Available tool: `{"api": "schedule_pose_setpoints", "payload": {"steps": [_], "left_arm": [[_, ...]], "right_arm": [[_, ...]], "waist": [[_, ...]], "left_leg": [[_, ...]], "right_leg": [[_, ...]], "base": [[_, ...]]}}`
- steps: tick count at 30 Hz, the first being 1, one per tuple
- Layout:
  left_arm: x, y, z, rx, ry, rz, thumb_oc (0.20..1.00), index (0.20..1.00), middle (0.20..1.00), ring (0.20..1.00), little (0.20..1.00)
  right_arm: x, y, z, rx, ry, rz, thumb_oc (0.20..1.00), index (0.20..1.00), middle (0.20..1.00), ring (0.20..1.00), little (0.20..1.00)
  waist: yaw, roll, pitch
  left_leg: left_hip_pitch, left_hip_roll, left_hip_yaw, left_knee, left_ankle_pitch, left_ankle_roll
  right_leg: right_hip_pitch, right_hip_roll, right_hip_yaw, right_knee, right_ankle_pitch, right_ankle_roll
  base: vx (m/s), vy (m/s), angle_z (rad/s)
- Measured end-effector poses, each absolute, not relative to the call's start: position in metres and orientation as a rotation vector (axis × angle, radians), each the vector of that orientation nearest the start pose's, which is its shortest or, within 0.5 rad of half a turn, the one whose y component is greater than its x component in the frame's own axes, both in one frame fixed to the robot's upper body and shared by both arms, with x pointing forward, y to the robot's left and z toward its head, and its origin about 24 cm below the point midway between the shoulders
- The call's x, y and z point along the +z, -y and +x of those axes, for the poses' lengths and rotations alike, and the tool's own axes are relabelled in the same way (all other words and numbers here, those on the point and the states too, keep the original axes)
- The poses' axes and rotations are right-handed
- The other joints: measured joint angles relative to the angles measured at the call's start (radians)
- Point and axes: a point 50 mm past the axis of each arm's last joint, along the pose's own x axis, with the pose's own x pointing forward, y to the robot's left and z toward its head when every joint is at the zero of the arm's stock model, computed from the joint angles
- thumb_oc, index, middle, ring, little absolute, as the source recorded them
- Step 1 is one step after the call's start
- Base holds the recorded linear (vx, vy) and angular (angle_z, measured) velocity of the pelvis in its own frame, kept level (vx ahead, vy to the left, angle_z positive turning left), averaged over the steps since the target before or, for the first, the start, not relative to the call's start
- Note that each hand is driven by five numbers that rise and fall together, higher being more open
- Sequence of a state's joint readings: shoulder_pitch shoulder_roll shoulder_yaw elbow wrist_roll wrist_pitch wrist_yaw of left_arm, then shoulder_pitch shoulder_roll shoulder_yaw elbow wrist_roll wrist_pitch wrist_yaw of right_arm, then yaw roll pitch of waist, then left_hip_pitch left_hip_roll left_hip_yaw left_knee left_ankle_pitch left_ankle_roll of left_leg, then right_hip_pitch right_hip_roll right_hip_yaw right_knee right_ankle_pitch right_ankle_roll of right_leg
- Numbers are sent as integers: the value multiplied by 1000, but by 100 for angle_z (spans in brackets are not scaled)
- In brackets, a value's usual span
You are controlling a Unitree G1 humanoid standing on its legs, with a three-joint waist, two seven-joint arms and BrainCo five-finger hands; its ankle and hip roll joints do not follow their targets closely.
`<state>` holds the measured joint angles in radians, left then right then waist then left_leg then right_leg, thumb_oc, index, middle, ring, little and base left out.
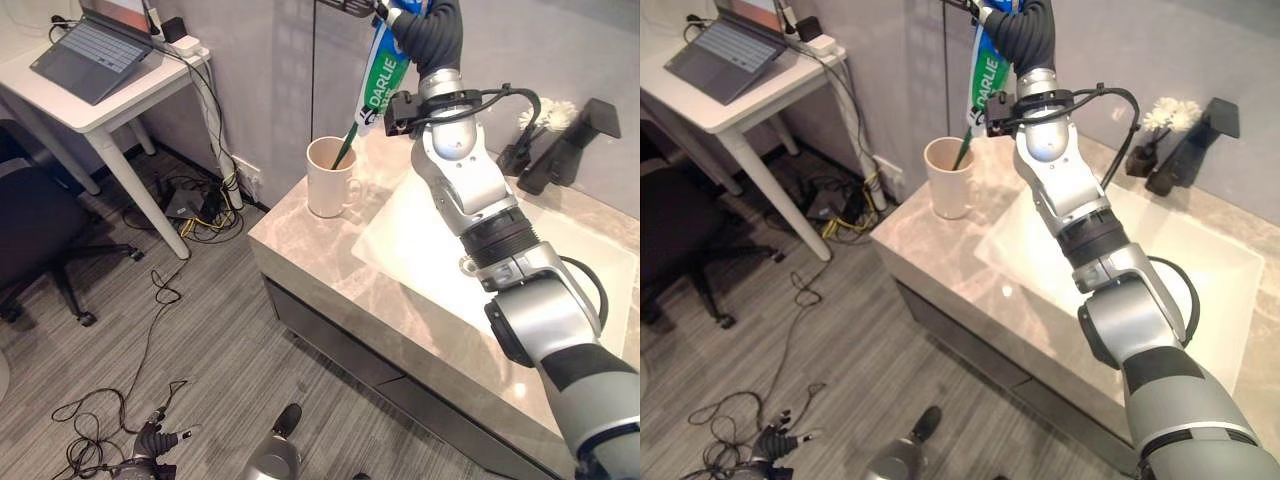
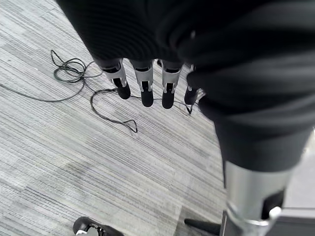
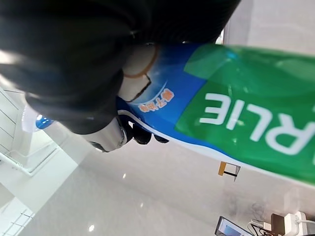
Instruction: Put brush and paste in cup on sink, flatten towel.
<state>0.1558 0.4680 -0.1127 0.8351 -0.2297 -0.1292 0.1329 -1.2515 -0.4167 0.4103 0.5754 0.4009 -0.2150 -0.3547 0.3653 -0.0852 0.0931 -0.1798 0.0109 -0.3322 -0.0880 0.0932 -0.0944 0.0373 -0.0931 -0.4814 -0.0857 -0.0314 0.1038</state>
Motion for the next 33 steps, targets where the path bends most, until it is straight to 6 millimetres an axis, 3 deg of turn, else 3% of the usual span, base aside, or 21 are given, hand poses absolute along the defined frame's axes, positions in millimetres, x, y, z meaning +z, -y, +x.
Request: {"api": "schedule_pose_setpoints", "payload": {"steps": [7,19,33], "left_arm": [[-117,-313,97,355,-945,357,1000,1000,1000,1000,1000],[-112,-306,126,309,-879,386,1000,1000,1000,1000,1000],[-114,-309,121,340,-906,401,1000,1000,1000,1000,1000]], "right_arm": [[329,106,379,15,781,-126,200,200,200,200,200],[329,106,379,14,781,-125,200,200,200,200,200],[323,100,379,56,764,-146,200,200,200,200,200]], "waist": [[9,-12,8],[5,-25,28],[3,-40,36]], "left_leg": [[-7,-29,-29,0,3,4],[-34,-45,-40,15,5,7],[-30,-43,-22,17,5,7]], "right_leg": [[11,-22,-27,0,-9,14],[-4,-37,-39,0,-7,21],[-7,-39,-20,0,-2,25]], "base": [[25,45,17],[-1,16,4],[-11,-3,-3]]}}
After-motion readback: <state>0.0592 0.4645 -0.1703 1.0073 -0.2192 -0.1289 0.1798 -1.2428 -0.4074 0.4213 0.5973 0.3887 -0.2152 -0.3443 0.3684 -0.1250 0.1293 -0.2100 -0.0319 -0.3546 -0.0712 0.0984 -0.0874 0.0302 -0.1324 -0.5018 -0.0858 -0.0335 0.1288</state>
